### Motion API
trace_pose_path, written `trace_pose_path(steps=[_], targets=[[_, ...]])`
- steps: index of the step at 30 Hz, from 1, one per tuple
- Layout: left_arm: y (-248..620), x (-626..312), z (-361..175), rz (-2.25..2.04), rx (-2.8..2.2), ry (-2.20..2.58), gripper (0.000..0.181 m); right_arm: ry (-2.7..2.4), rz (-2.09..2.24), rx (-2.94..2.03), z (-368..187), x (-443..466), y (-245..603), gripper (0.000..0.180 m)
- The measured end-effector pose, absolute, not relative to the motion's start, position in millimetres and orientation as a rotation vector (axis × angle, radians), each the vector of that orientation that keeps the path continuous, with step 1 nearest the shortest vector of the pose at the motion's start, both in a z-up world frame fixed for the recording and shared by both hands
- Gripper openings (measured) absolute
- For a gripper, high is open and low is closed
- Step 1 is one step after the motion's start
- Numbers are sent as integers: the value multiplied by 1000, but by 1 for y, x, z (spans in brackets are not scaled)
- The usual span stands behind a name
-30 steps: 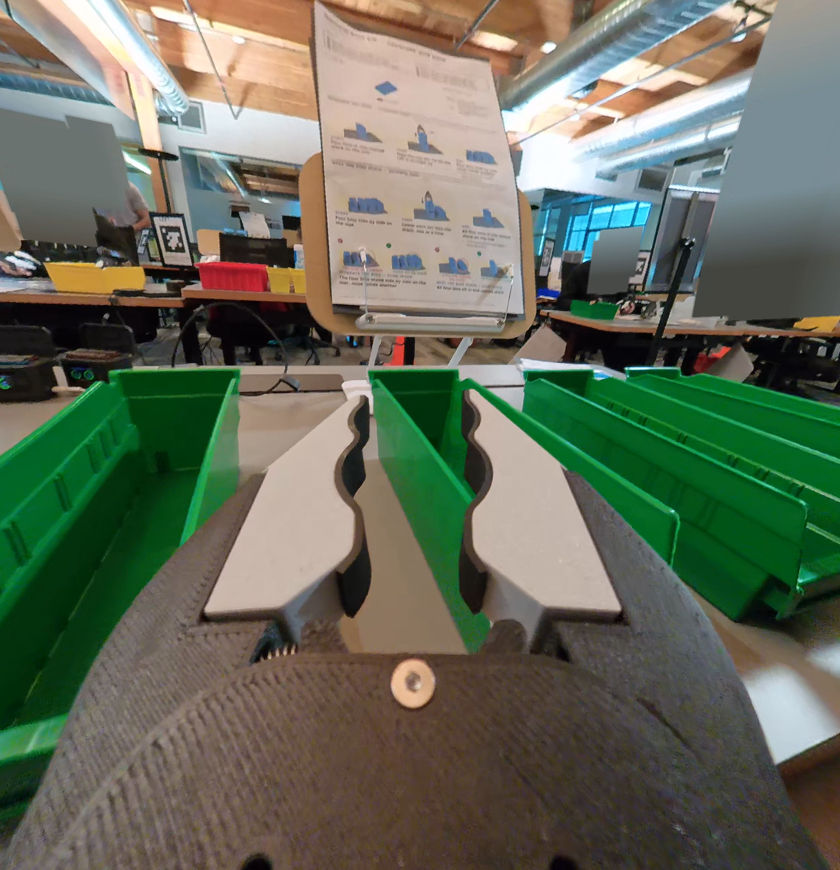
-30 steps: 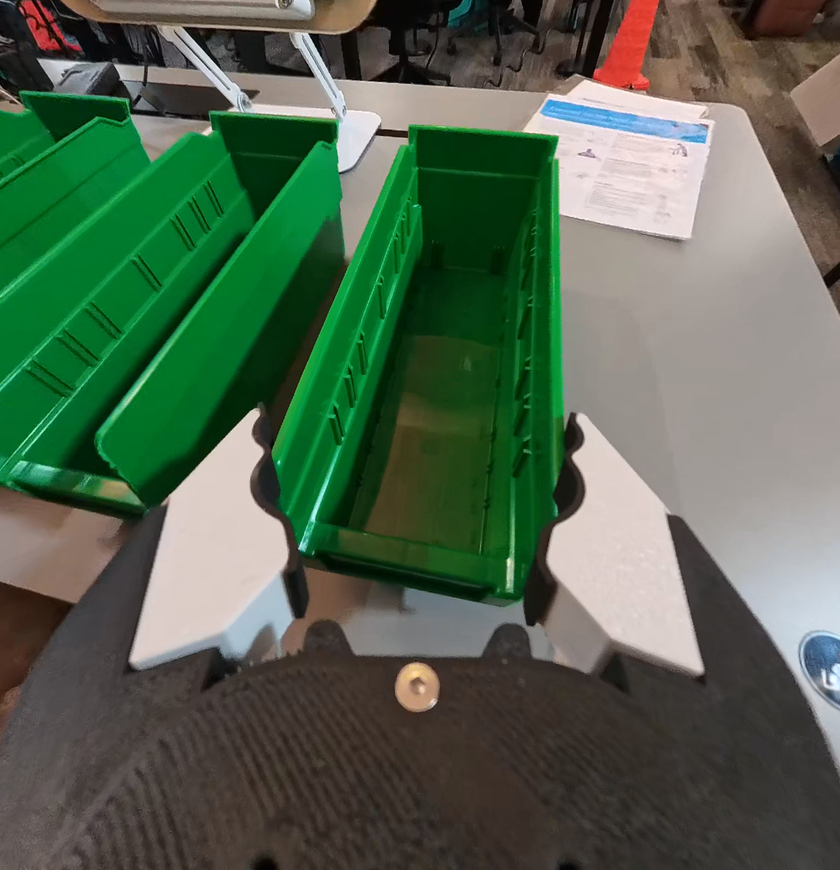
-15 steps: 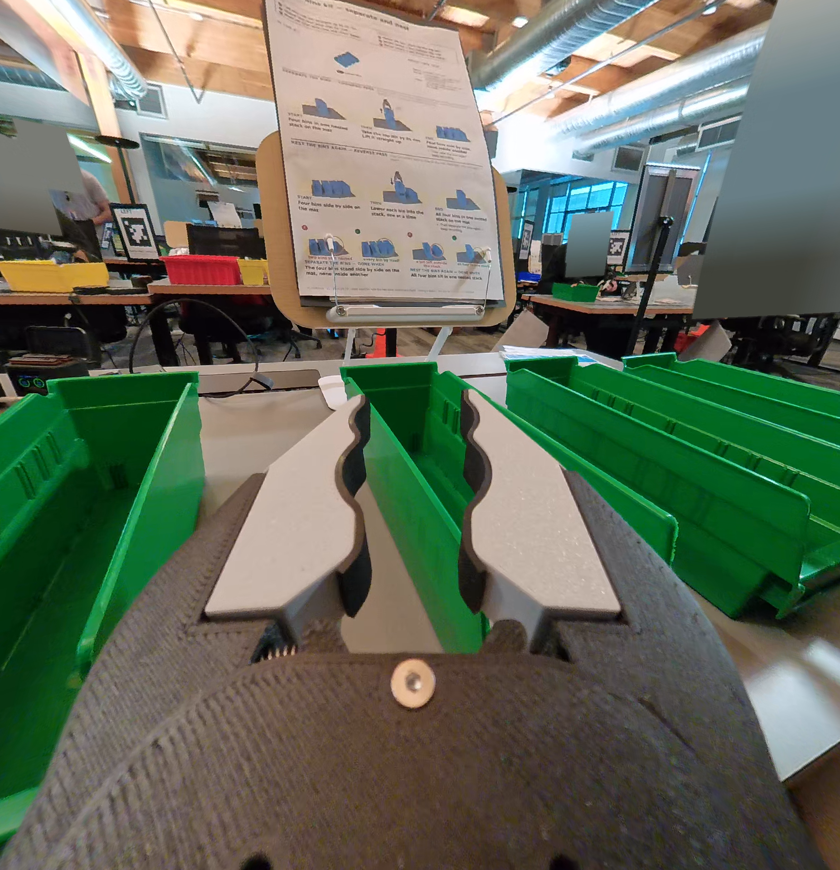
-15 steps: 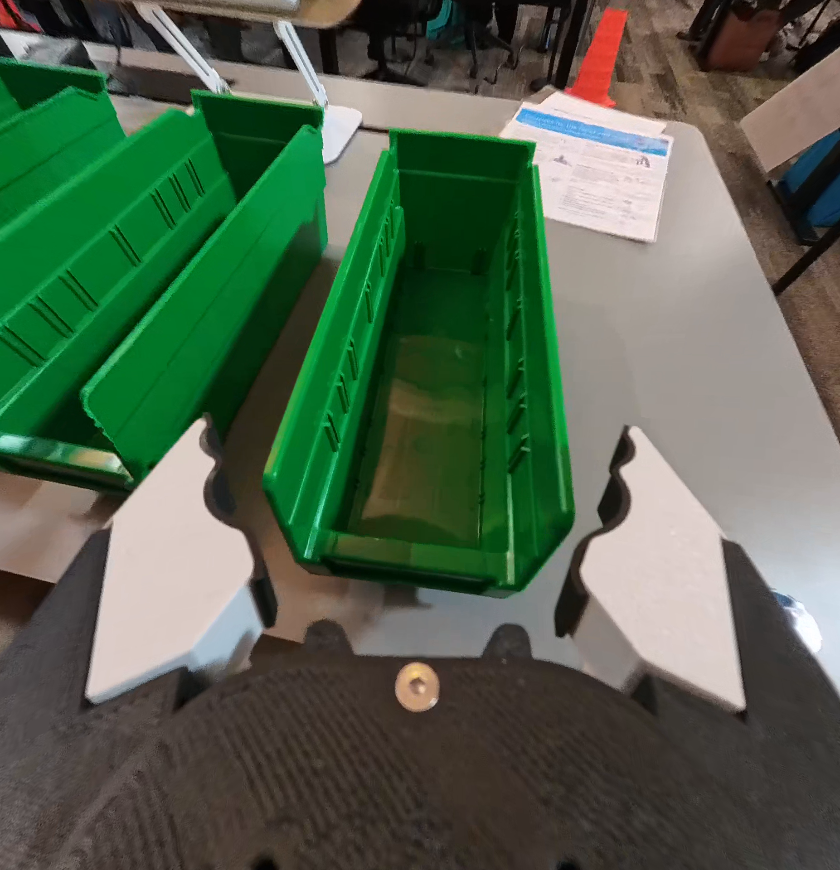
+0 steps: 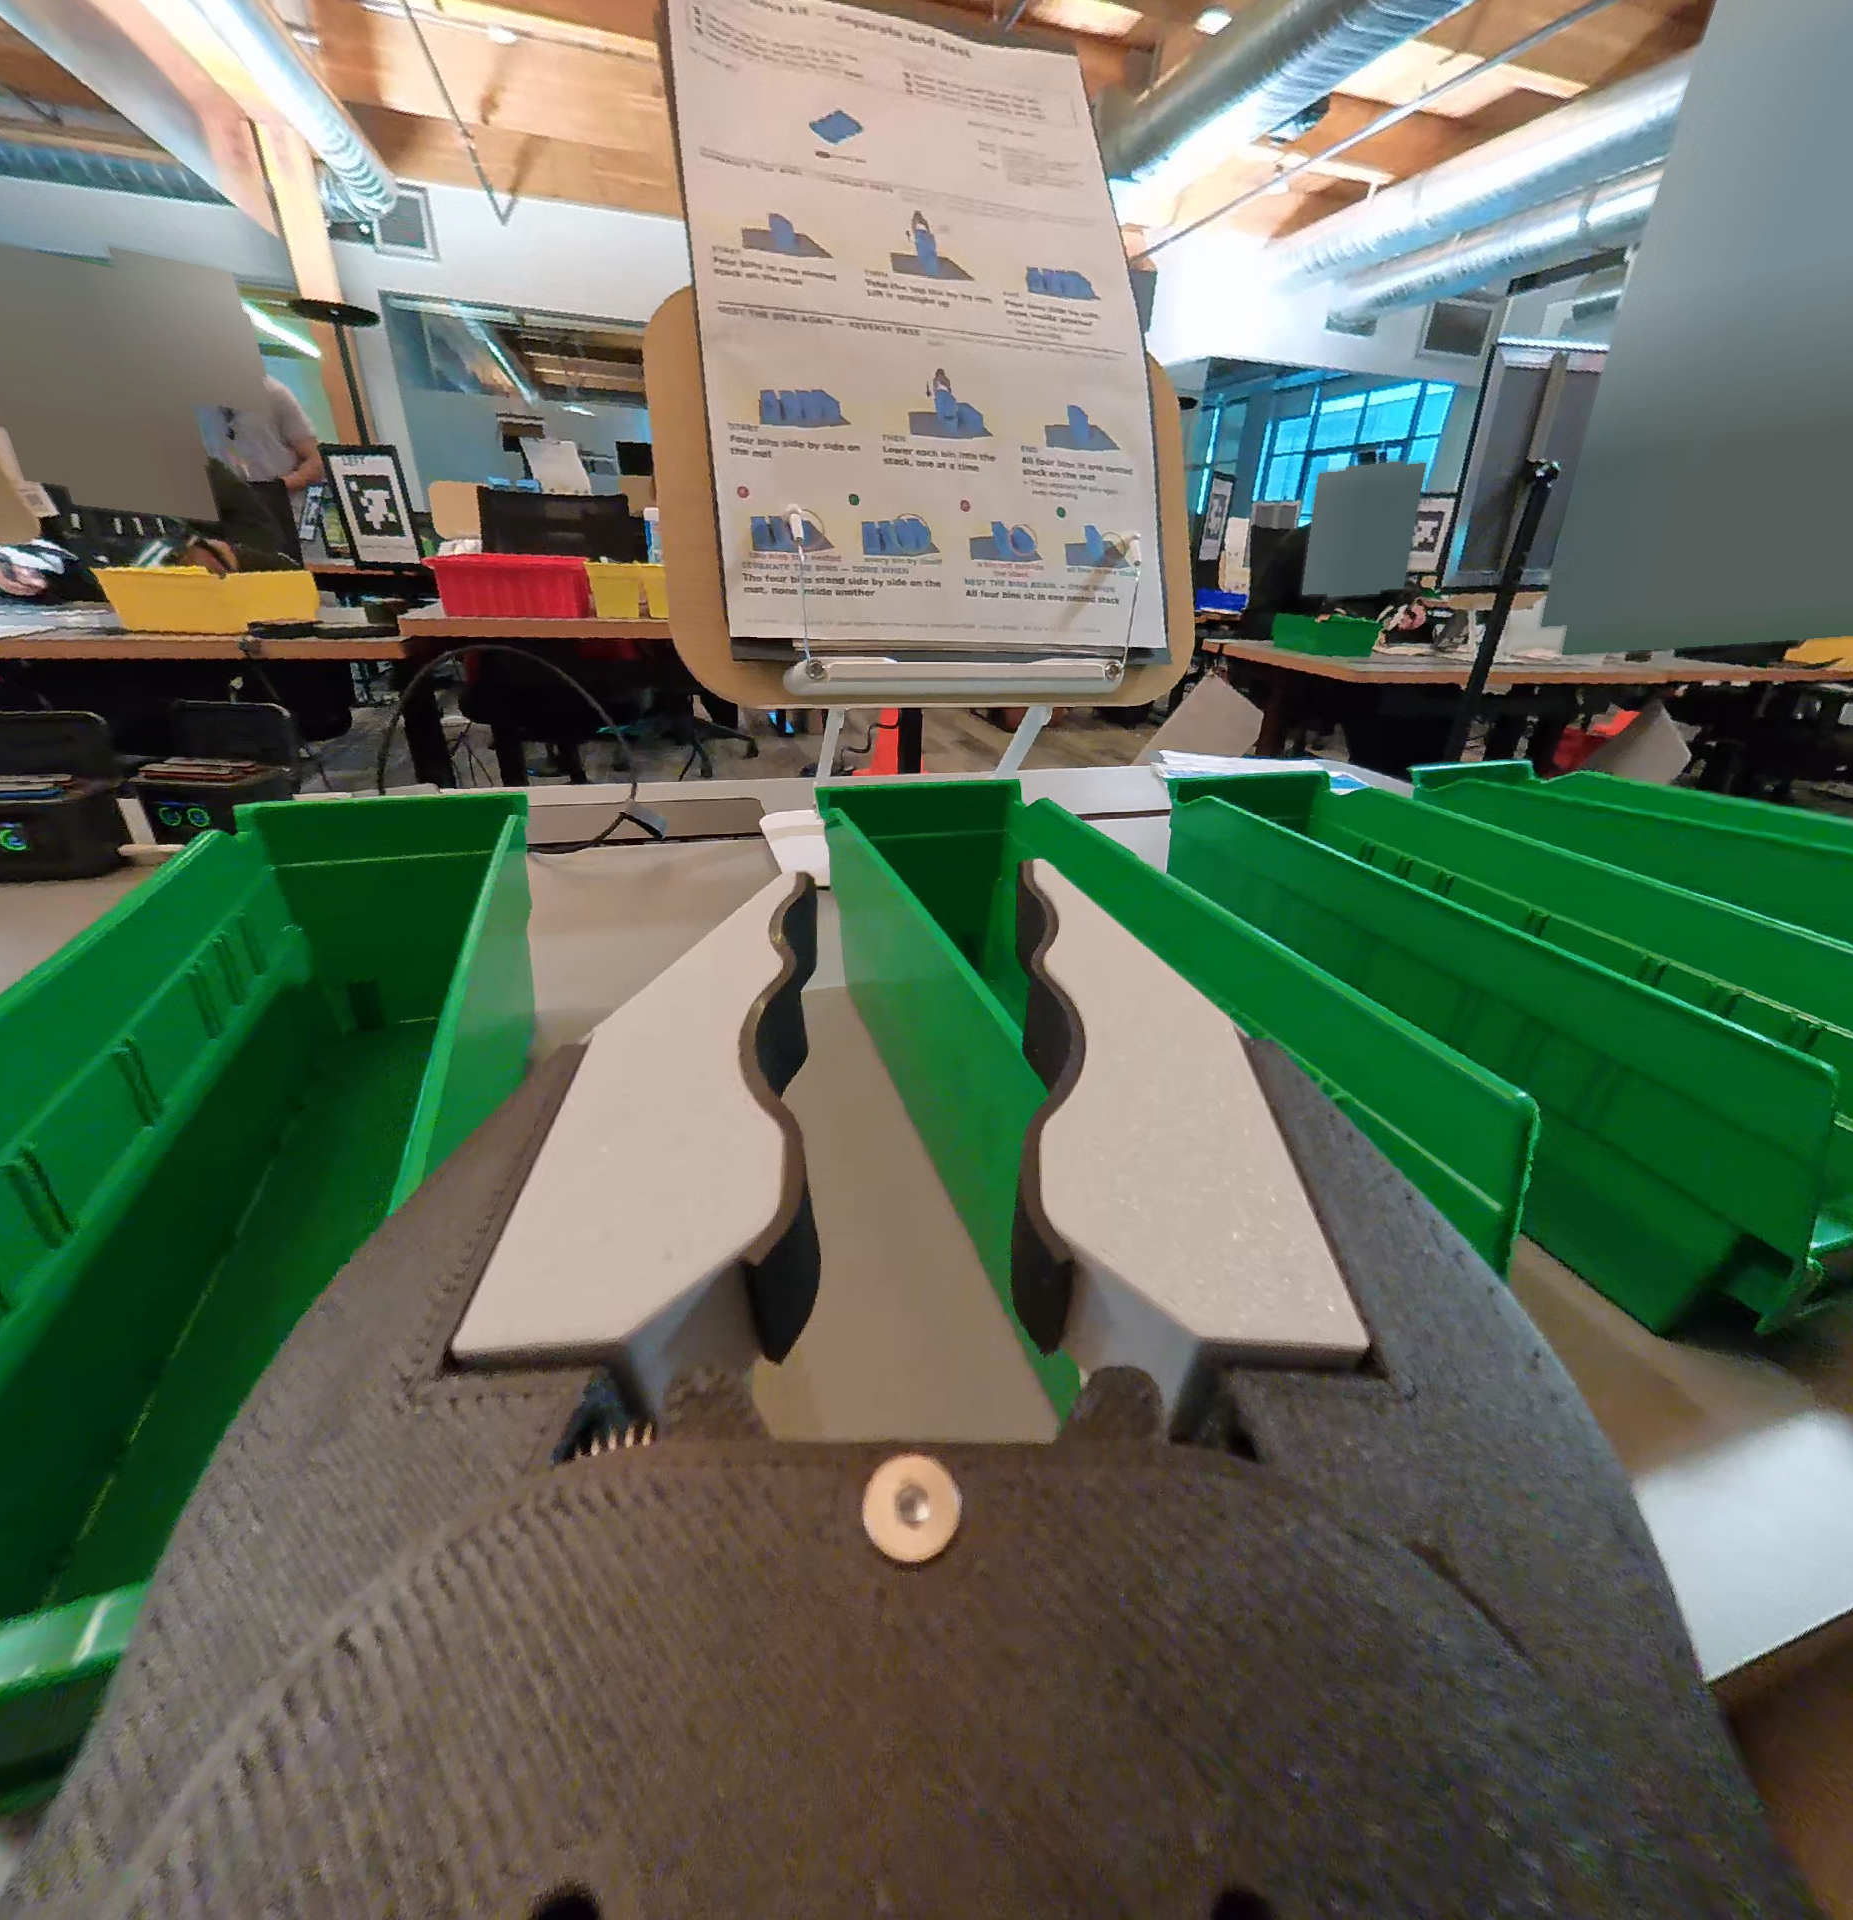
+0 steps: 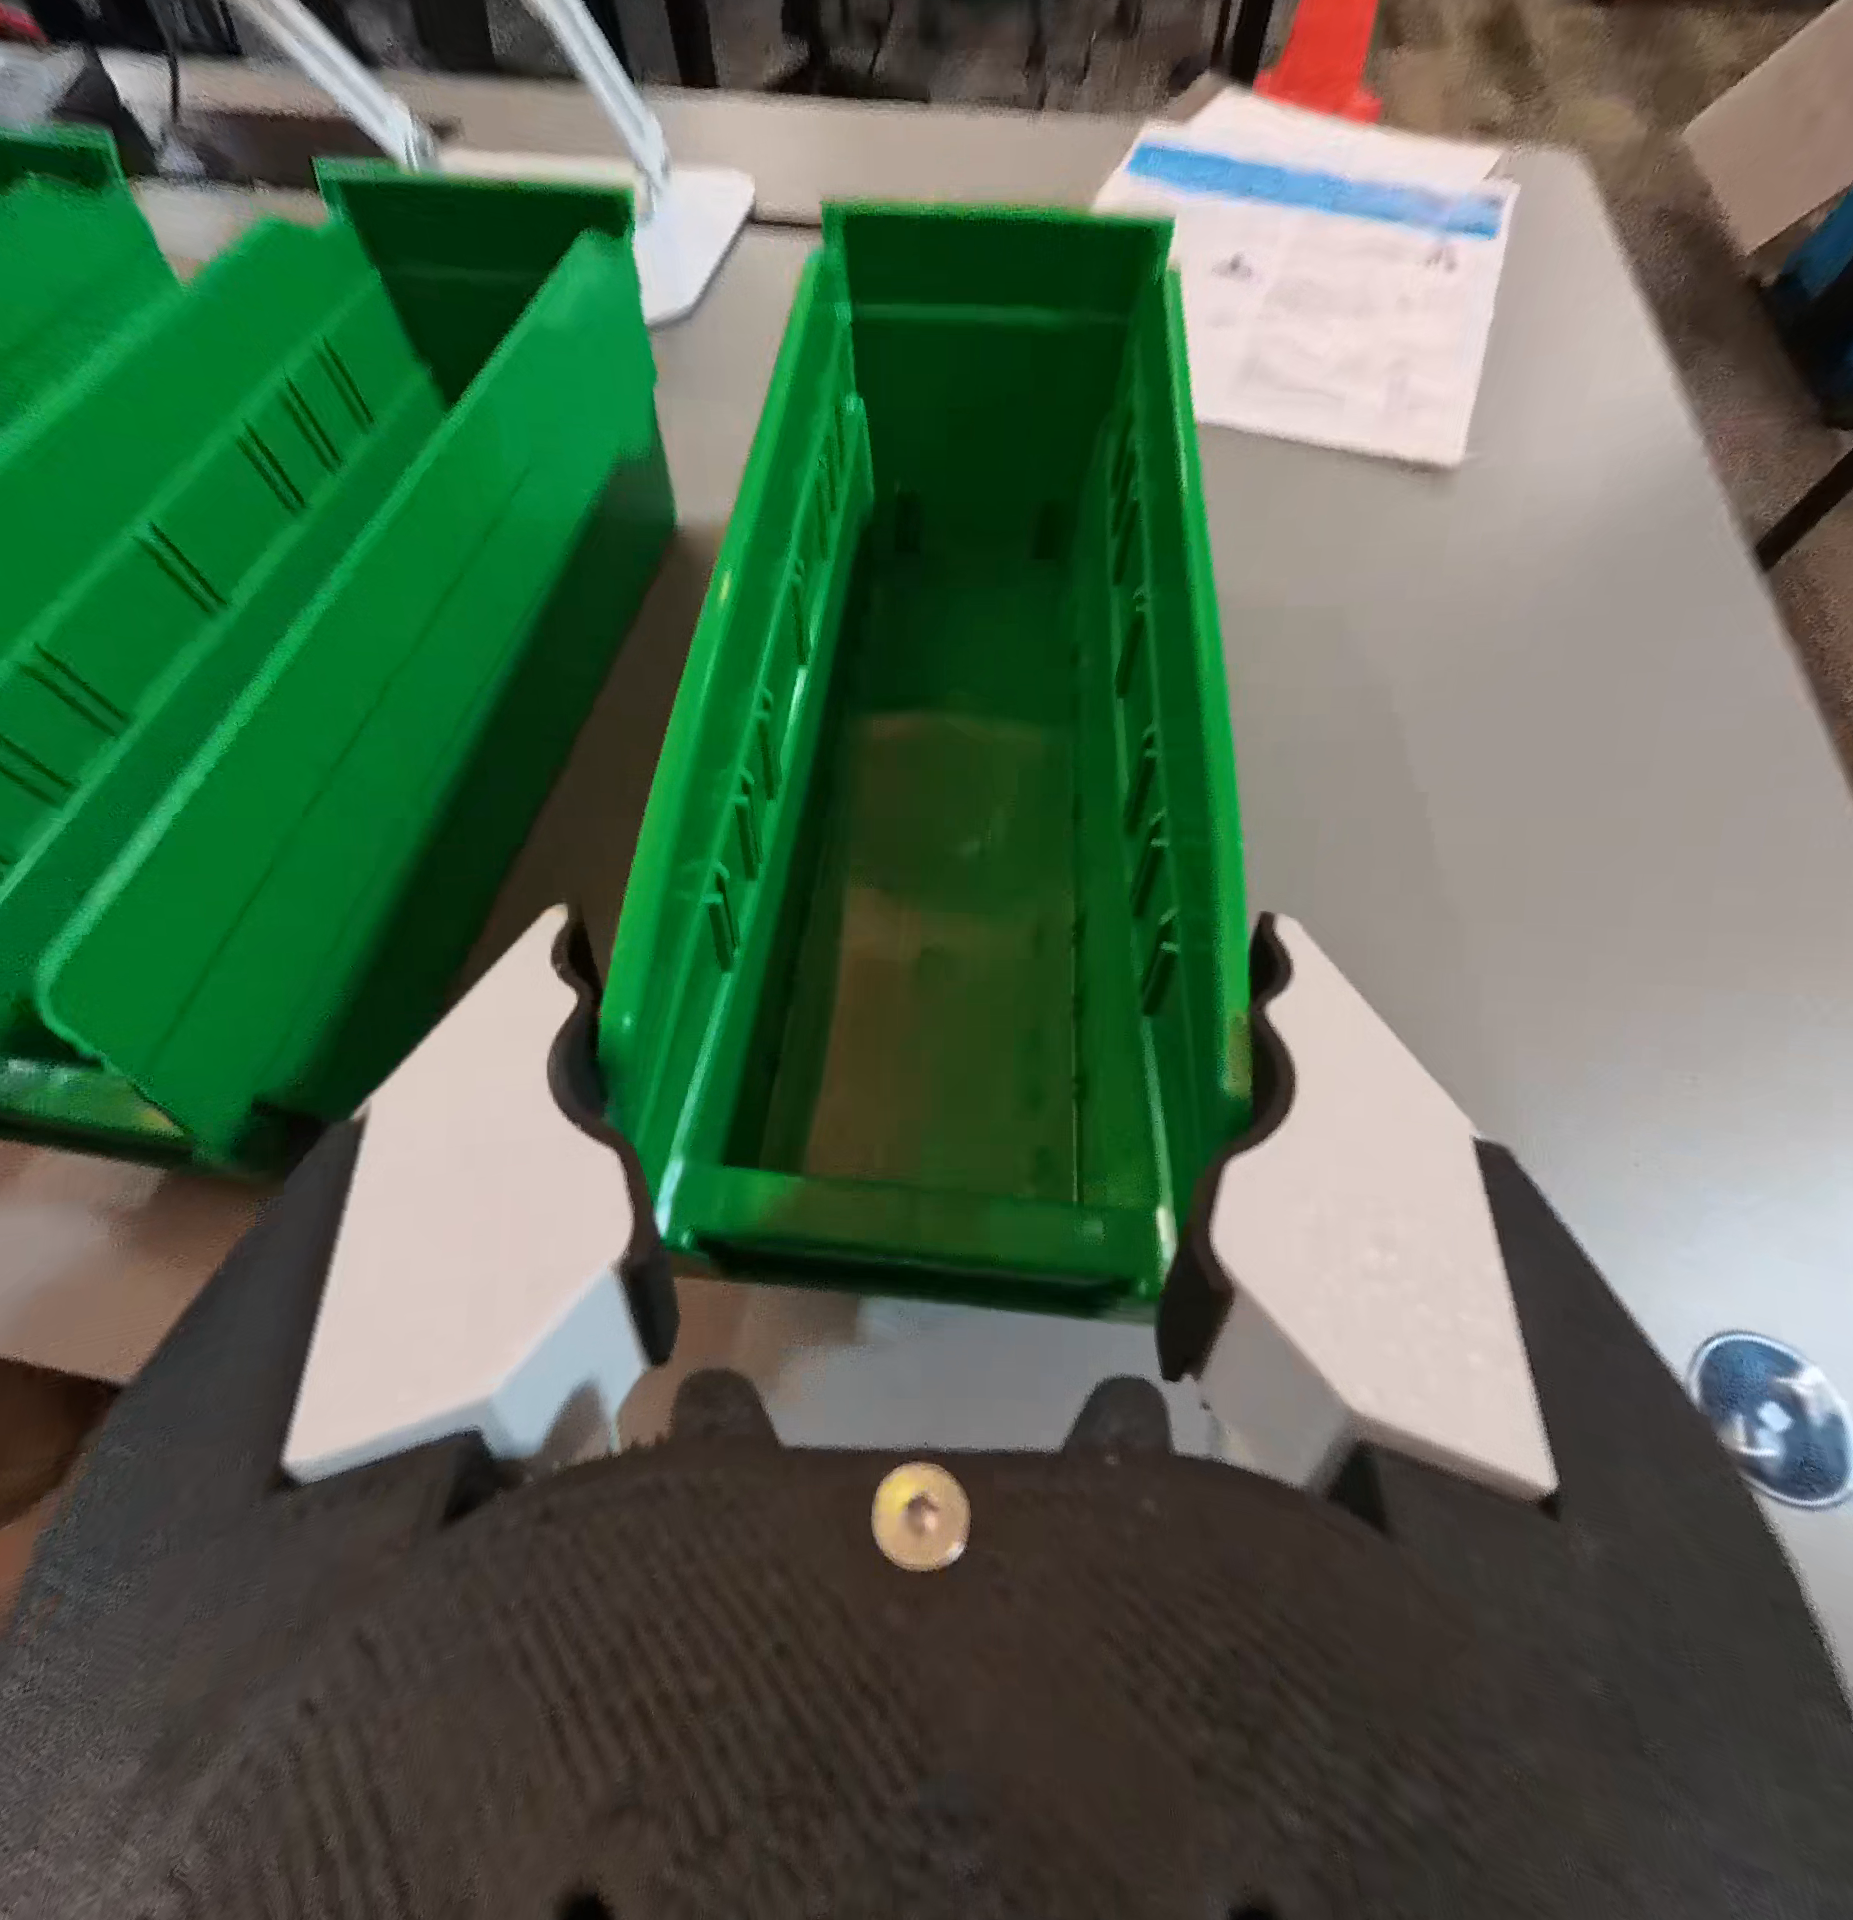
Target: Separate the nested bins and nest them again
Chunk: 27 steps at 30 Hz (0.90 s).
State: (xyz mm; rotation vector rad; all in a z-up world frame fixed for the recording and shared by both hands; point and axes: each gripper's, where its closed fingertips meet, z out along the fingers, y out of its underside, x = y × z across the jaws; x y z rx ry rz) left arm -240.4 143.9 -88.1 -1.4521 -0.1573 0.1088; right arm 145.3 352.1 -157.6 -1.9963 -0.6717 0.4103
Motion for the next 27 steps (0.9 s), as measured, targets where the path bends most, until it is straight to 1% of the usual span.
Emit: trace_pose_path(steps=[7, 11, 14, 16, 20, 24, 27], targets=[[130, -251, -86, 135, -1440, -200, 39, -555, 443, -1895, -118, 152, 365, 123], [122, -254, -84, 149, -1430, -218, 39, -494, 604, -1791, -73, 138, 356, 123], [118, -256, -84, 161, -1428, -225, 39, -565, 645, -1731, -47, 112, 336, 123], [116, -257, -84, 161, -1428, -233, 39, -611, 661, -1716, -41, 90, 321, 123], [114, -257, -83, 163, -1425, -231, 39, -600, 734, -1772, -50, 56, 302, 125], [114, -255, -82, 152, -1422, -228, 38, -560, 705, -1773, -54, 41, 298, 125], [114, -255, -83, 146, -1422, -227, 38, -583, 660, -1738, -43, 34, 292, 127]])
